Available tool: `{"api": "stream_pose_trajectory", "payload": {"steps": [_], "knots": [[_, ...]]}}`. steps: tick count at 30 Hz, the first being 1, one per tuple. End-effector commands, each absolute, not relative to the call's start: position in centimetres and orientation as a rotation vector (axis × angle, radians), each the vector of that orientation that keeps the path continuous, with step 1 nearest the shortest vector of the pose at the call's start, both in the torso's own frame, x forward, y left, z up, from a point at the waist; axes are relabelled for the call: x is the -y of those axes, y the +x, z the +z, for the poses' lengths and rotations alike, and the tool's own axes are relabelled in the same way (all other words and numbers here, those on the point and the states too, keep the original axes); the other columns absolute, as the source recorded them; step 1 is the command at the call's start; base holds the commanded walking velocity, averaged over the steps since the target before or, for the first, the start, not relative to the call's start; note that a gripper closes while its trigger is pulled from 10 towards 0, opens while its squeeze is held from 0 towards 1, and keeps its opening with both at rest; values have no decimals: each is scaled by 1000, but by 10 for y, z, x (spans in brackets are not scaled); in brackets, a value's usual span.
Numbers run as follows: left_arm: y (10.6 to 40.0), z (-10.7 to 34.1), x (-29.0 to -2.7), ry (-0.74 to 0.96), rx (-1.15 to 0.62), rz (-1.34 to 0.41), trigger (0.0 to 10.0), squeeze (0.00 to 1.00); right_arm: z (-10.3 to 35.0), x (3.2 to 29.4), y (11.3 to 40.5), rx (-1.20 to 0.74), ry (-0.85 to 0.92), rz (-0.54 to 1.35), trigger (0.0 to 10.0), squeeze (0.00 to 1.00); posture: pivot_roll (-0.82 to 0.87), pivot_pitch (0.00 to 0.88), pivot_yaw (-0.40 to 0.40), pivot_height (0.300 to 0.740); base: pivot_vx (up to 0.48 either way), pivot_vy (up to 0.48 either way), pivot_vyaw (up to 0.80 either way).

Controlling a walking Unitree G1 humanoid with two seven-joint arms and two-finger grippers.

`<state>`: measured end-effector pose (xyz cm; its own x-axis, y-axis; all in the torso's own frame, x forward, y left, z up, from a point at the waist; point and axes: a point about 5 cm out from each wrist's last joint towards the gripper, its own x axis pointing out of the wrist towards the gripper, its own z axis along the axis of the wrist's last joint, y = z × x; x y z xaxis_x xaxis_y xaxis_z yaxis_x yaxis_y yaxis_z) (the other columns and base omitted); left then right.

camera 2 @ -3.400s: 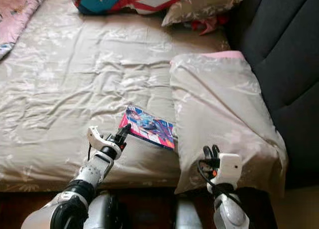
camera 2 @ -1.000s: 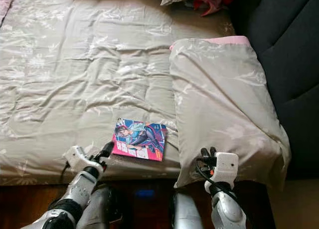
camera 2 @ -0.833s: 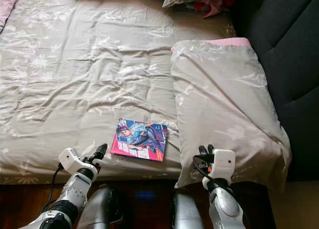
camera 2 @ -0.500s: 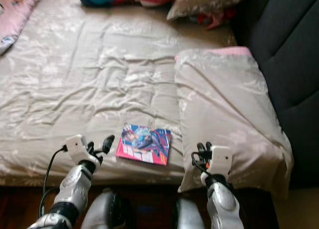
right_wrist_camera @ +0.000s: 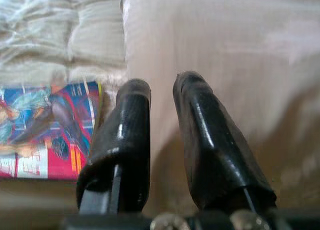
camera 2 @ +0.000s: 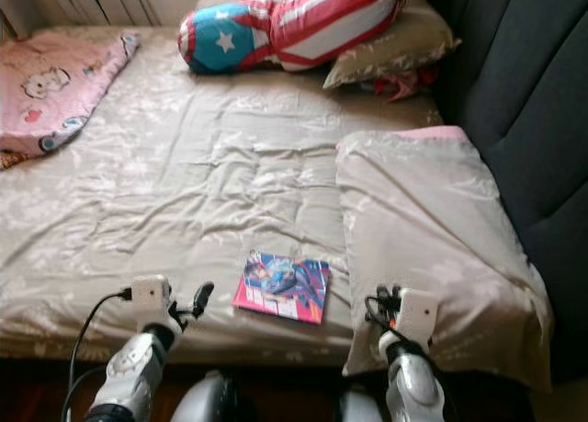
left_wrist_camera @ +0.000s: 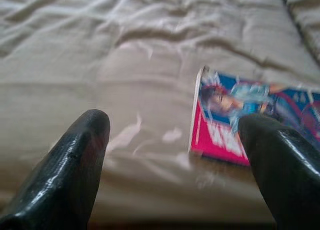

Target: Clean up the room

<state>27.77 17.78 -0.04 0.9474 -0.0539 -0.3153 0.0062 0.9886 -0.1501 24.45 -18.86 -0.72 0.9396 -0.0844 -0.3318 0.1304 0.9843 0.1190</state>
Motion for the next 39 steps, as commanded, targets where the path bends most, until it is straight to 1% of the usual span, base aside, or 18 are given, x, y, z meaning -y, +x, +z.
{"api": "stream_pose_trajectory", "payload": {"steps": [1, 3, 13, 17, 21, 23, 26, 28, 30, 32, 34, 35, 37, 38, 39], "knots": [[265, -16, -183, -131, -411, -7, 10000, 0, -22, 195, 235, -406, 132, -132, 10000, 0, -107, 27, 39, 724, 0, 0, 0], [258, -23, -185, -122, -462, 8, 10000, 0, -30, 195, 231, -451, 129, -133, 10000, 0, -101, 10, 41, 739, 0, 0, 0], [239, -44, -199, -131, -640, 112, 10000, 0, -52, 188, 223, -628, 108, -117, 10000, 0, -91, 0, 41, 740, 0, 0, 0], [233, -52, -199, -109, -716, 130, 10000, 0, -59, 187, 220, -701, 106, -115, 10000, 0, -80, 0, 12, 740, 0, 0, 0], [227, -56, -198, -104, -752, 145, 10000, 0, -63, 187, 215, -743, 92, -100, 10000, 0, -75, 0, -6, 740, 0, 0, 0], [216, -64, -197, -110, -801, 161, 10000, 0, -69, 188, 206, -797, 71, -82, 10000, 0, -78, 0, -31, 740, 0, 0, 0], [211, -67, -196, -117, -816, 174, 10000, 0, -72, 192, 200, -826, 56, -75, 10000, 0, -88, 0, -33, 740, 0, 0, 0], [210, -68, -195, -122, -819, 177, 10000, 0, -74, 194, 197, -833, 52, -75, 10000, 0, -95, 0, -29, 740, 0, 0, 0], [202, -72, -196, -114, -846, 180, 10000, 0, -76, 202, 190, -864, 25, -85, 10000, 0, -105, 0, -21, 740, 0, 0, 0], [195, -76, -198, -83, -871, 157, 10000, 0, -79, 210, 182, -886, 49, -130, 10000, 0, -79, 0, -26, 740, 0, 0, 0], [191, -77, -201, -73, -877, 154, 10000, 0, -81, 211, 178, -900, 50, -138, 10000, 0, -80, 0, -25, 740, 0, 0, 0], [185, -79, -205, -59, -890, 153, 10000, 0, -86, 210, 169, -927, 66, -158, 10000, 0, -83, 0, -10, 740, 0, 0, 0], [181, -81, -209, -43, -903, 150, 10000, 0, -89, 209, 163, -944, 83, -178, 10000, 0, -87, 0, -4, 740, 0, 0, 0], [177, -82, -212, -46, -914, 163, 10000, 0, -91, 207, 158, -963, 89, -186, 10000, 0, -124, 0, 31, 740, 0, 0, 0], [176, -82, -213, -52, -916, 171, 10000, 0, -92, 207, 157, -965, 91, -189, 10000, 0, -121, 0, 35, 740, 0, 0, 0]]}}
